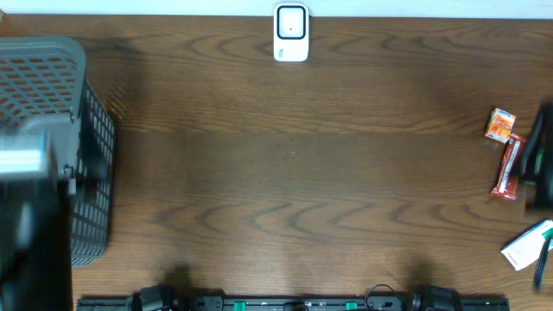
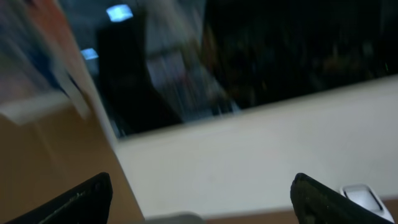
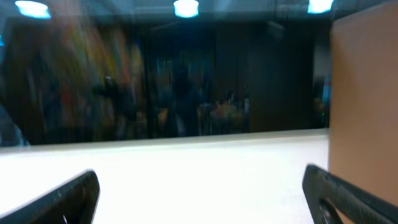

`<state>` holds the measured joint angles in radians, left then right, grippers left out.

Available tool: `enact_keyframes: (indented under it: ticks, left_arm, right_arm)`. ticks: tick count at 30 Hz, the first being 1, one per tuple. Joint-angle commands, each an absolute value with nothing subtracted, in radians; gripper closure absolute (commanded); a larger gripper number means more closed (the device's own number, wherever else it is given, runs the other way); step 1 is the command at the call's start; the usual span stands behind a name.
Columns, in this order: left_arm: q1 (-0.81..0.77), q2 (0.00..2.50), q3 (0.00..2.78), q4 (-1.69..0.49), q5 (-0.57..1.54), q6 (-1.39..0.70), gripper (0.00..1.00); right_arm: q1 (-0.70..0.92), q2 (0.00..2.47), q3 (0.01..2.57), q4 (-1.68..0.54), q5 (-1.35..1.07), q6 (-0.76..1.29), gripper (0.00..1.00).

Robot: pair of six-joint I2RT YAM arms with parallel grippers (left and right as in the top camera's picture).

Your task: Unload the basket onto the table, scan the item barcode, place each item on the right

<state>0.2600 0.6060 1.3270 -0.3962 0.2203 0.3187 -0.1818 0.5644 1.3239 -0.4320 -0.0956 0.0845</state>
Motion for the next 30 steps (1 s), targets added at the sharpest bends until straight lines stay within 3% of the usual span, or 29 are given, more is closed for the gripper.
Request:
enact_keyframes:
  ticks: [1, 8, 15, 21, 30]
  left_arm:
    - [0.258, 0.521, 1.267, -0.404, 0.197, 0.343, 0.09]
    - [0.249, 0.470, 1.246, -0.457, 0.200, 0.315, 0.09]
    - [0.249, 0.434, 1.245, -0.468, 0.421, 0.286, 0.09]
    - [0.252, 0.357, 1.212, -0.481, 0.458, 0.260, 0.09]
    - [0.245, 0.243, 1.089, -0.425, 0.550, 0.261, 0.09]
  right_arm:
    - [-0.213, 0.405, 1.191, -0.362, -0.079, 0.107, 0.01]
    - [-0.223, 0.356, 1.125, -0.458, 0.033, 0.216, 0.01]
    - [-0.122, 0.256, 1.059, -0.493, -0.047, 0.232, 0.01]
    - [-0.007, 0.104, 1.036, -0.556, -0.019, 0.150, 0.01]
    - [0.015, 0.006, 1.044, -0.583, -0.002, 0.153, 0.01]
